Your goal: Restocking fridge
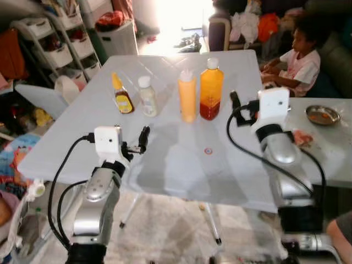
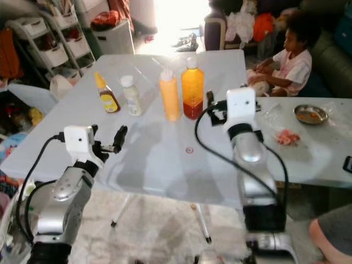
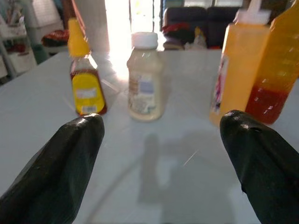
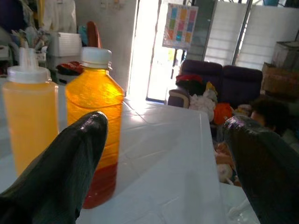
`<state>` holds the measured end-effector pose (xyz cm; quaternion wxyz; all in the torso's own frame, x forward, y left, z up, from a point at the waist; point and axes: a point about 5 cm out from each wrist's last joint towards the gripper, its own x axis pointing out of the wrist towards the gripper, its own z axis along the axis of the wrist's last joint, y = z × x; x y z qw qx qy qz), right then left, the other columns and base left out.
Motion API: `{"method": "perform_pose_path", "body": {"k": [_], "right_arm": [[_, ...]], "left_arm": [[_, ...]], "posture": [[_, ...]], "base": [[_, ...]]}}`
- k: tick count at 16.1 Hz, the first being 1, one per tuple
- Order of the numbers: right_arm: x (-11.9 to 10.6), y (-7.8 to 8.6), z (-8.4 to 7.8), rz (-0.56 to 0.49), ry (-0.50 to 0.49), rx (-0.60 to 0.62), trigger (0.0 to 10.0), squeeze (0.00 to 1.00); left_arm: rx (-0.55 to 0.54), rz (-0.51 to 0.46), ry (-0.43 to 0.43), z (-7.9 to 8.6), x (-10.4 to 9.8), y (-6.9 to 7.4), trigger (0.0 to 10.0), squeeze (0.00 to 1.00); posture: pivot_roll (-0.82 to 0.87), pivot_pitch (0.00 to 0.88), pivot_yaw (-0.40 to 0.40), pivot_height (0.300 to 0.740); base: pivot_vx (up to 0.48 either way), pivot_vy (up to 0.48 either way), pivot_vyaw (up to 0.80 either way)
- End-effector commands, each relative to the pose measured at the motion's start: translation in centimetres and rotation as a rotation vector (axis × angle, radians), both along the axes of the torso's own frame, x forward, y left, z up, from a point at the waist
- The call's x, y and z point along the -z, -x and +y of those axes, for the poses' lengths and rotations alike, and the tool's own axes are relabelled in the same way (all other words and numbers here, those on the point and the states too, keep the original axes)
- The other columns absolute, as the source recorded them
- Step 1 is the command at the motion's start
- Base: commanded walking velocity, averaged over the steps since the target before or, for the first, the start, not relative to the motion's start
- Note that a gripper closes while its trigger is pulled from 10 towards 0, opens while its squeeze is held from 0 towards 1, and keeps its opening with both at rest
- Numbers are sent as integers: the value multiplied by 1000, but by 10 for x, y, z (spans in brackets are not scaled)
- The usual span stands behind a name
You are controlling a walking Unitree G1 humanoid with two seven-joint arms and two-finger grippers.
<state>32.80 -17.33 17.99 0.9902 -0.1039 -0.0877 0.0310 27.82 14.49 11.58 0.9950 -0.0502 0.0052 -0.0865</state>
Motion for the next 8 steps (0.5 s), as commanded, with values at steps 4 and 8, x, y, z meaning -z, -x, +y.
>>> {"method": "perform_pose_path", "body": {"k": [4, 8], "right_arm": [[-8, -8, 7, -41, -9, -31, 10000, 0], [-19, -14, 16, -84, 21, -139, 10000, 0]], "left_arm": [[-17, 4, -40, 13, -2, 4, 10000, 0], [-9, 10, -50, 14, -4, 5, 10000, 0]], "posture": [[-34, 0, 98, 740], [-23, 0, 116, 740]], "base": [[0, 0, 0], [0, 0, 0]]}}
